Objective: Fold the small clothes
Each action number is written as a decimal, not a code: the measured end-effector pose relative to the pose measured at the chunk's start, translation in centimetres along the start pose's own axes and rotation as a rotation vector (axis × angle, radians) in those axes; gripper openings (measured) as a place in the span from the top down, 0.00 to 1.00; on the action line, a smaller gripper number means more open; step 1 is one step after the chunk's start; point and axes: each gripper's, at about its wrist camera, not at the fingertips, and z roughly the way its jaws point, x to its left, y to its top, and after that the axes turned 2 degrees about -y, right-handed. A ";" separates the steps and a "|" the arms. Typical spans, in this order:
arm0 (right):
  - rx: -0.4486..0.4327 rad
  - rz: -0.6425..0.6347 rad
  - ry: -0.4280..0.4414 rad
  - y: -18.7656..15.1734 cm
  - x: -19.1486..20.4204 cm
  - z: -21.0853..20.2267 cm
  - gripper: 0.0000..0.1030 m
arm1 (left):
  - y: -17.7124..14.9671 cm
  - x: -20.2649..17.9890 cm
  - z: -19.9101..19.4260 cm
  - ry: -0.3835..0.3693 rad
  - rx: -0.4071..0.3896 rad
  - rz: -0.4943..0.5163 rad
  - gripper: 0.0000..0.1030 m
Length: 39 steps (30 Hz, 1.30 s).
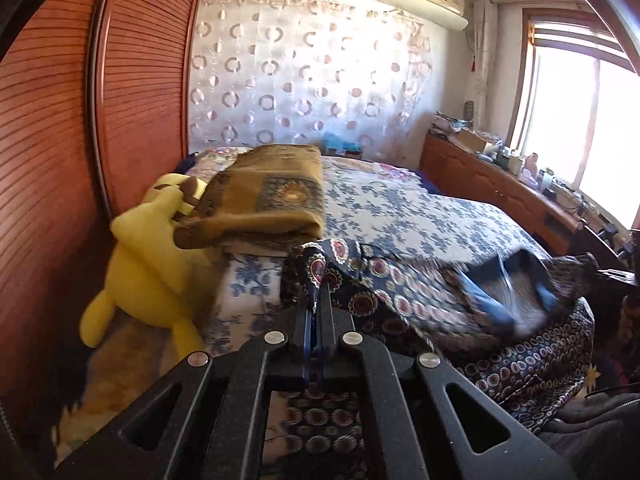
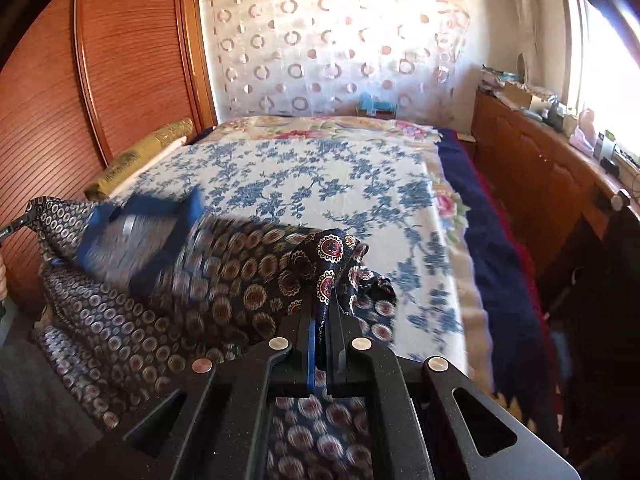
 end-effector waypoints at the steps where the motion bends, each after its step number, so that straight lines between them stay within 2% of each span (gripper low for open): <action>1: 0.000 0.000 -0.002 -0.1 -0.1 -0.8 0.97 | 0.0 0.2 0.0 0.004 0.004 -0.002 0.98; 5: 0.038 -0.016 -0.024 -1.4 0.2 -1.4 0.97 | -0.7 0.6 0.7 0.003 0.049 0.003 0.98; 8: 0.098 -0.002 -0.021 -1.7 0.4 0.4 0.97 | -1.5 0.7 1.4 0.020 0.081 -0.002 0.97; 11: 0.138 0.006 -0.049 -1.9 0.3 1.4 0.97 | -1.6 0.7 1.3 0.005 0.086 -0.005 0.97; 16: 0.101 0.005 -0.041 -0.7 0.4 0.4 0.97 | -0.6 -0.1 0.3 -0.007 0.043 0.029 0.97; 17: 0.086 0.007 -0.041 -0.4 0.3 0.2 0.93 | -0.4 -0.4 0.1 -0.012 0.035 0.039 0.97; 19: 0.068 0.005 -0.058 0.1 0.2 -0.5 0.92 | 0.1 -1.0 -0.1 -0.023 0.020 0.052 0.78; 20: 0.060 0.002 -0.063 0.2 0.3 -0.9 0.92 | 0.5 -1.3 -0.3 -0.034 0.007 0.059 0.64; 21: 0.050 0.000 -0.066 0.4 0.3 -1.3 0.92 | 0.7 -1.5 -0.3 -0.043 -0.001 0.063 0.59; 22: 0.038 -0.004 -0.069 0.7 0.3 -1.7 0.92 | 0.9 -1.7 -0.3 -0.048 -0.002 0.066 0.59; 23: 0.030 -0.007 -0.073 0.6 0.3 -2.0 0.89 | 1.3 -1.9 -0.2 -0.053 -0.001 0.070 0.58; 25: 0.008 -0.009 -0.086 0.8 0.2 -2.6 0.79 | 1.7 -2.1 0.1 -0.055 0.003 0.075 0.55; 27: -0.015 -0.004 -0.089 1.1 -0.1 -3.0 0.59 | 2.0 -2.4 0.7 -0.055 0.011 0.089 0.24; 28: -0.025 0.000 -0.090 1.3 -0.2 -3.3 0.54 | 2.1 -2.5 0.9 -0.054 0.011 0.095 0.23; 31: -0.049 0.011 -0.097 1.8 -0.3 -3.4 0.52 | 2.3 -2.5 1.8 -0.044 0.034 0.098 0.23; 35: -0.054 -0.009 -0.083 2.2 0.1 -2.0 0.40 | 2.0 -2.2 2.6 -0.031 0.056 0.085 0.23; 38: -0.019 -0.004 -0.053 2.3 0.1 0.4 0.23 | 1.5 -1.7 3.0 -0.033 0.068 0.060 0.23; 39: 0.002 -0.004 -0.045 2.4 -0.1 1.4 0.21 | 1.4 -1.5 3.1 -0.036 0.070 0.054 0.23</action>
